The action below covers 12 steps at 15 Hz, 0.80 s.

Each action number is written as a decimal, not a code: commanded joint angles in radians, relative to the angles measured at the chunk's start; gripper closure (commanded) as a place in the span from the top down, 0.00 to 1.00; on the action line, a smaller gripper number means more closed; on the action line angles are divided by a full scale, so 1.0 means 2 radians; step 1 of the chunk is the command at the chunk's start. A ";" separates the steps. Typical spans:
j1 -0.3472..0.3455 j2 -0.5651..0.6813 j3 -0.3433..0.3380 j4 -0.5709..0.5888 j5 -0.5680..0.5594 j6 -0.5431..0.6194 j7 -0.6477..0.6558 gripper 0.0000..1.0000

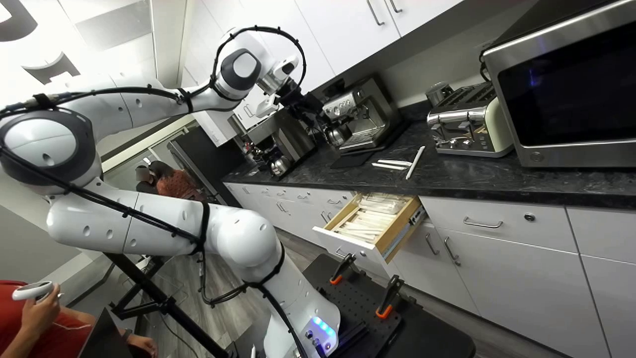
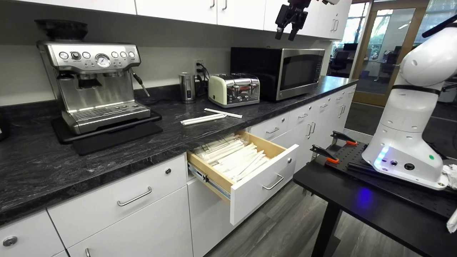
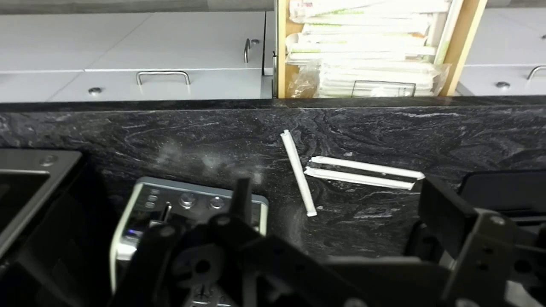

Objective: Close the drawer

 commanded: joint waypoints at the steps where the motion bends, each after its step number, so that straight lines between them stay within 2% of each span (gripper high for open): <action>1: 0.054 -0.005 0.012 -0.003 0.012 0.008 -0.042 1.00; 5: 0.119 0.022 0.011 -0.002 0.049 0.033 -0.098 1.00; 6: 0.098 0.009 0.022 0.000 0.031 0.009 -0.063 1.00; 10: 0.114 0.020 0.020 0.000 0.039 0.021 -0.081 1.00; 11: 0.075 -0.004 -0.015 -0.004 0.026 -0.004 -0.072 1.00; 12: 0.065 -0.003 -0.004 -0.009 0.003 0.002 -0.060 1.00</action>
